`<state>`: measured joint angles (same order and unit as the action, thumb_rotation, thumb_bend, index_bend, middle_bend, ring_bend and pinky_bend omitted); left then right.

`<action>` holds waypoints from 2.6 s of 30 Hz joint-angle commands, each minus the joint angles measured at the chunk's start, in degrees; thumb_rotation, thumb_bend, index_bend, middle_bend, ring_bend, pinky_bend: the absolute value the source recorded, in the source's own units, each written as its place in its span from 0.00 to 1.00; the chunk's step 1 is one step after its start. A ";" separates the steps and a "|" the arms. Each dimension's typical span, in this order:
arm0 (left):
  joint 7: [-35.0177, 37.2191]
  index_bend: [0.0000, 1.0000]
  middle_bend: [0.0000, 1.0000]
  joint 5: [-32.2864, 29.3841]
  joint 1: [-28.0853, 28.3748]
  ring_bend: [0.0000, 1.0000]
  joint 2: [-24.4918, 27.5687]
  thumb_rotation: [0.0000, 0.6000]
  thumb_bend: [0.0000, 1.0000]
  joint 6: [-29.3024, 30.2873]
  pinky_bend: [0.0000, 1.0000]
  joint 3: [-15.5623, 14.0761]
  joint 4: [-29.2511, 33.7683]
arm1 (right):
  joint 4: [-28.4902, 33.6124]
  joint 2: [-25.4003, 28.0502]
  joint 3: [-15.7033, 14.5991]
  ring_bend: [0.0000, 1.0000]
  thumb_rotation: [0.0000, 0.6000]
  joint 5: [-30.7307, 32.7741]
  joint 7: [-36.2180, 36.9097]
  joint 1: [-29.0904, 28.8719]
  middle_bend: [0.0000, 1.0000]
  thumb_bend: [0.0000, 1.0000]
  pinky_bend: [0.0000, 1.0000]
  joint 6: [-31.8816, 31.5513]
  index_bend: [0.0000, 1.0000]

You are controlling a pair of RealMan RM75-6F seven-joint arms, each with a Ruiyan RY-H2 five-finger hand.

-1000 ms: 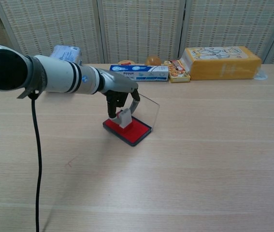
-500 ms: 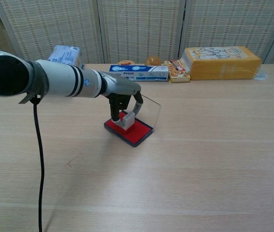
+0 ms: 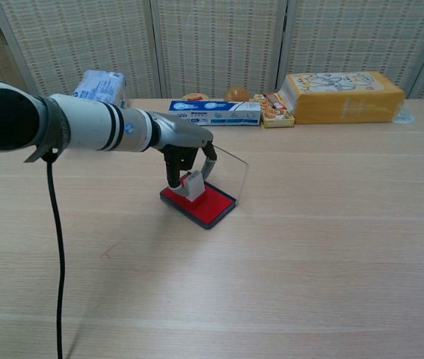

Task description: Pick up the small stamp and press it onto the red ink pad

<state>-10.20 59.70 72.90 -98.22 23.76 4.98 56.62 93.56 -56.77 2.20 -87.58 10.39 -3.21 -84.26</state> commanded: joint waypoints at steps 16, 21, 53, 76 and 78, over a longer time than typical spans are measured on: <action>-12.27 0.69 1.00 -7.01 -2.52 1.00 15.21 1.00 0.32 12.50 0.94 -1.35 25.92 | -0.42 0.18 -1.24 0.00 1.00 -4.06 1.44 1.33 0.00 0.25 0.00 -3.51 0.00; -18.45 0.69 1.00 -12.39 -3.68 1.00 18.00 1.00 0.32 18.90 0.94 -3.35 33.04 | -0.35 -0.05 -1.50 0.00 1.00 -4.54 0.66 1.45 0.00 0.25 0.00 -3.73 0.00; -16.29 0.68 1.00 -6.31 -13.58 1.00 11.33 1.00 0.32 22.68 0.94 -6.02 27.25 | 0.44 -0.91 -2.29 0.00 1.00 -5.07 -3.08 0.56 0.00 0.25 0.00 -1.86 0.00; -12.13 0.47 1.00 -2.68 -16.56 1.00 9.21 1.00 0.32 19.13 0.94 -4.63 22.05 | 0.57 -1.26 -1.92 0.00 1.00 -3.91 -4.07 -0.28 0.00 0.25 0.00 -0.53 0.00; -11.88 0.40 1.00 -2.47 -16.76 1.00 9.21 1.00 0.32 19.09 0.94 -4.39 22.13 | 0.65 -1.16 -1.94 0.00 1.00 -3.65 -4.12 -0.23 0.01 0.25 0.00 -0.43 0.00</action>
<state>-22.14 57.20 56.20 -89.02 42.87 0.54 78.71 94.17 -57.97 0.27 -91.28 6.26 -3.46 -84.72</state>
